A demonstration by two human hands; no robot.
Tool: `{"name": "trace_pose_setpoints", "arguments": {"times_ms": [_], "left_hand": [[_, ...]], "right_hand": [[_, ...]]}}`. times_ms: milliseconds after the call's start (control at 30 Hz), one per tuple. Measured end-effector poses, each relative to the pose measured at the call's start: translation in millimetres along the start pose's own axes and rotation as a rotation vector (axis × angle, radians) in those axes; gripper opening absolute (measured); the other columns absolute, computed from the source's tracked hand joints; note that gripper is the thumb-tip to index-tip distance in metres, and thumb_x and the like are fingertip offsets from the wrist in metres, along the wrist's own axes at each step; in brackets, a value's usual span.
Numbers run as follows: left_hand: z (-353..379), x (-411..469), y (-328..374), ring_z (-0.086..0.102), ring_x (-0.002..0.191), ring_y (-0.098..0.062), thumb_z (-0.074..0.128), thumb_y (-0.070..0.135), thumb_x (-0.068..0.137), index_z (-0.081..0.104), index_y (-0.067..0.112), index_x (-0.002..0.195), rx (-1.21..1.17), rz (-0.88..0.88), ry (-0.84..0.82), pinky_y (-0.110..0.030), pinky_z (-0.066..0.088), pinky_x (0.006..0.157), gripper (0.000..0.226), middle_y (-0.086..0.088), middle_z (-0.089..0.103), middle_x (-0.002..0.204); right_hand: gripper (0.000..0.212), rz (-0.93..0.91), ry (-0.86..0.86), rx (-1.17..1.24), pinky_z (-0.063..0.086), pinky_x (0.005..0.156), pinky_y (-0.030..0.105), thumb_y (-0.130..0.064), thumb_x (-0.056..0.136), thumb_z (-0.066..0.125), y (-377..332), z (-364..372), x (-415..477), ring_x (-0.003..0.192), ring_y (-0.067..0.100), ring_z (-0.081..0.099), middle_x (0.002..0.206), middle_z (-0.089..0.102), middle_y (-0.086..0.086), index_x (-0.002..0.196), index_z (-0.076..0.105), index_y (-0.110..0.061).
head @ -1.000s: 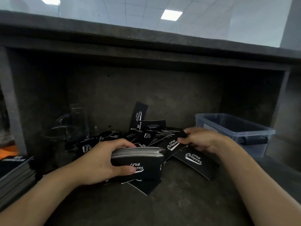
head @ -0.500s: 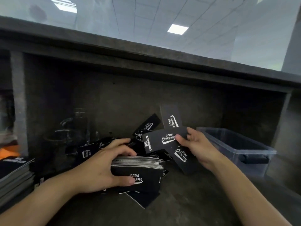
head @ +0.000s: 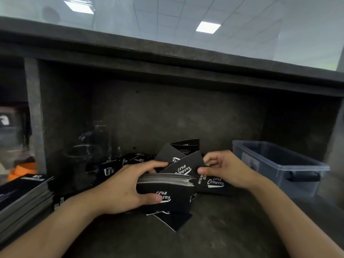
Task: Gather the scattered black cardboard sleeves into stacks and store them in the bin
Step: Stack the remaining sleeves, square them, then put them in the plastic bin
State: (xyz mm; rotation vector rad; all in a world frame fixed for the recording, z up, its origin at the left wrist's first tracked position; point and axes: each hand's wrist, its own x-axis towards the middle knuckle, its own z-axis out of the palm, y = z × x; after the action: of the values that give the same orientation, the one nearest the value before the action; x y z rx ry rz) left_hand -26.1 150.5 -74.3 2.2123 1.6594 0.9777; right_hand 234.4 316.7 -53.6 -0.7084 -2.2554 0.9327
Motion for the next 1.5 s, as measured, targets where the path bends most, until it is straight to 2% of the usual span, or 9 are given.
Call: {"name": "trace_pose_setpoints", "arguments": {"times_ms": [300, 500, 600, 900, 1000, 1133, 1233, 1300, 1500], "left_hand": [[-2, 1, 1, 0.068, 0.107, 0.001, 0.087, 0.028, 0.078, 0.053, 0.047, 0.129, -0.092, -0.047, -0.016, -0.02, 0.053, 0.094, 0.064, 0.023, 0.069, 0.119], [-3, 0, -3, 0.052, 0.12, 0.013, 0.076, 0.061, 0.079, 0.041, 0.063, 0.139, 0.123, -0.011, -0.016, -0.015, 0.044, 0.101, 0.069, 0.031, 0.055, 0.131], [-4, 0, -4, 0.058, 0.114, 0.008, 0.073, 0.066, 0.079, 0.051, 0.056, 0.13, 0.141, -0.004, -0.03, -0.026, 0.05, 0.098, 0.056, 0.028, 0.06, 0.124], [-2, 1, -4, 0.06, 0.111, 0.007, 0.081, 0.052, 0.079, 0.054, 0.048, 0.122, 0.078, -0.02, -0.043, -0.018, 0.05, 0.094, 0.051, 0.027, 0.06, 0.121], [-1, -1, -6, 0.049, 0.122, 0.012, 0.082, 0.054, 0.077, 0.056, 0.047, 0.121, 0.087, 0.002, -0.028, -0.009, 0.041, 0.098, 0.052, 0.033, 0.043, 0.133], [-1, 0, -3, 0.054, 0.114, 0.013, 0.085, 0.053, 0.073, 0.05, 0.05, 0.117, 0.048, -0.085, -0.016, -0.019, 0.048, 0.098, 0.057, 0.035, 0.053, 0.127], [-1, 0, -1, 0.06, 0.107, 0.013, 0.086, 0.051, 0.073, 0.04, 0.047, 0.119, 0.037, -0.122, -0.028, -0.021, 0.048, 0.097, 0.065, 0.04, 0.06, 0.118], [-1, 0, 1, 0.06, 0.107, 0.013, 0.085, 0.051, 0.073, 0.035, 0.049, 0.123, 0.045, -0.118, -0.03, -0.02, 0.045, 0.099, 0.071, 0.041, 0.06, 0.118], [-3, -1, 4, 0.067, 0.102, 0.007, 0.084, 0.043, 0.079, 0.049, 0.047, 0.123, 0.003, -0.098, -0.071, -0.025, 0.054, 0.095, 0.057, 0.032, 0.066, 0.115]], "right_hand": [[0.04, 0.016, 0.058, -0.15, 0.05, 0.067, 0.029, -0.054, 0.061, 0.085, 8, 9, 3, 0.065, 0.015, 0.062, 0.073, 0.074, 0.01, 0.064, 0.064, -0.02], [0.018, 0.088, -0.108, -0.134, 0.061, 0.084, 0.033, -0.024, 0.087, 0.078, 6, -15, -4, 0.09, 0.028, 0.076, 0.094, 0.078, 0.013, 0.095, 0.074, -0.008], [0.009, 0.066, 0.073, -0.177, 0.06, 0.083, 0.025, -0.016, 0.092, 0.074, 12, -16, 1, 0.096, 0.024, 0.075, 0.098, 0.077, 0.009, 0.099, 0.071, -0.013], [0.017, 0.014, 0.441, 0.516, 0.059, 0.085, 0.027, -0.005, 0.102, 0.056, -2, 11, 11, 0.099, 0.02, 0.073, 0.109, 0.077, 0.012, 0.115, 0.067, -0.004], [0.022, 0.113, 0.299, 0.739, 0.059, 0.097, 0.041, 0.001, 0.093, 0.063, -4, 21, 11, 0.097, 0.025, 0.076, 0.103, 0.078, 0.013, 0.116, 0.064, -0.001], [0.027, 0.255, 0.007, 0.768, 0.063, 0.086, 0.035, 0.008, 0.088, 0.065, -3, 37, 9, 0.089, 0.025, 0.077, 0.095, 0.079, 0.015, 0.075, 0.081, -0.01], [0.014, 0.278, -0.075, 0.629, 0.058, 0.095, 0.04, -0.007, 0.09, 0.071, 0, 40, 7, 0.106, 0.029, 0.073, 0.111, 0.077, 0.014, 0.1, 0.079, -0.011], [0.037, 0.26, 0.0, 0.667, 0.058, 0.095, 0.044, -0.024, 0.085, 0.074, 1, 34, 8, 0.111, 0.031, 0.072, 0.118, 0.075, 0.012, 0.119, 0.07, -0.01], [0.046, 0.201, 0.048, 0.394, 0.058, 0.091, 0.037, -0.031, 0.072, 0.082, 8, 19, 4, 0.108, 0.023, 0.073, 0.111, 0.078, 0.007, 0.112, 0.072, -0.012]]}}
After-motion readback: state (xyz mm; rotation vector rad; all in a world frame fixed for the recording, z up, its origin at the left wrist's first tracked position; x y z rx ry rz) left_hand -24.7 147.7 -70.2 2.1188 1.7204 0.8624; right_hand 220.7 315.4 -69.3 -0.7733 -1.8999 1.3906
